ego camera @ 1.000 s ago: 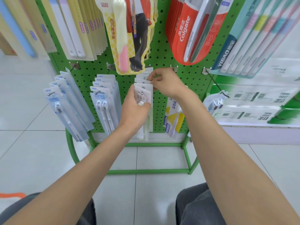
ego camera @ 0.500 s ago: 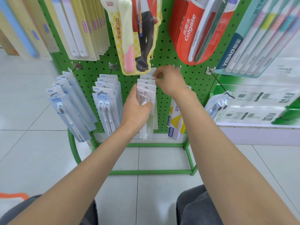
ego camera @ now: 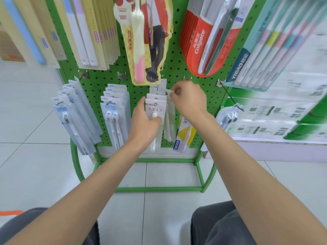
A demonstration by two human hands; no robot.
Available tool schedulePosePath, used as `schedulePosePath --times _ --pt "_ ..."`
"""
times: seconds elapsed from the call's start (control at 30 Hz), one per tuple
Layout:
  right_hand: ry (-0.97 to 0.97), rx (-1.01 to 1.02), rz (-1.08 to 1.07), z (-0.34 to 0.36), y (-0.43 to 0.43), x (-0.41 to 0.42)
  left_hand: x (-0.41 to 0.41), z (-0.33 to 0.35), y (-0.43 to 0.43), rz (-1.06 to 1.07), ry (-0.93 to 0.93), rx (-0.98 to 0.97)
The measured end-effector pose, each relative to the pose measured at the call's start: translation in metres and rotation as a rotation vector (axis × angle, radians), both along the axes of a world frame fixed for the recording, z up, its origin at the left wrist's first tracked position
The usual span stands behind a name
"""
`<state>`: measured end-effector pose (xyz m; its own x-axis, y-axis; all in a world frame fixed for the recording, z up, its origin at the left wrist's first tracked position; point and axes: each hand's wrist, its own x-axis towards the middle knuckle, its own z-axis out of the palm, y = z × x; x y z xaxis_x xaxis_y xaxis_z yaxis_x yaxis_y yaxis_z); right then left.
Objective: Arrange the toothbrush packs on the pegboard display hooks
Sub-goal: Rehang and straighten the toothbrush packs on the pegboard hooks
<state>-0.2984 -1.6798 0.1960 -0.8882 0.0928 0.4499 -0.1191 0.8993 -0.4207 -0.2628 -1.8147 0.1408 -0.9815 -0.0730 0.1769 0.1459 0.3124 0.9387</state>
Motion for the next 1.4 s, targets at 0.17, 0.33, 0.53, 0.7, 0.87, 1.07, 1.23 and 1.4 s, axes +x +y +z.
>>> schedulePosePath --times 0.17,0.33,0.53,0.7,0.87,1.07,1.23,1.4 --pt "0.068 -0.116 -0.008 -0.007 0.009 0.04 0.015 -0.003 0.004 0.049 0.02 -0.048" --pt "0.066 -0.384 0.022 -0.012 0.023 0.064 0.038 -0.005 0.009 0.136 0.056 -0.131" --pt "-0.026 -0.644 0.143 -0.014 0.032 0.084 0.049 -0.001 0.015 0.021 0.068 -0.054" --pt "-0.062 -0.808 0.225 -0.013 0.038 0.091 0.05 -0.001 0.016 -0.267 -0.028 0.002" --pt "-0.099 -0.687 0.242 -0.018 0.04 0.09 0.045 -0.008 0.012 -0.289 -0.041 -0.016" --pt "-0.137 -0.741 0.223 -0.018 0.038 0.084 0.045 -0.006 0.011 -0.269 -0.031 0.035" --pt "-0.319 -0.761 0.226 -0.021 0.036 0.087 0.047 -0.001 0.011 -0.211 -0.016 0.085" --pt "-0.58 -0.838 0.362 -0.037 0.038 0.091 0.047 0.006 0.008 -0.137 -0.123 0.241"
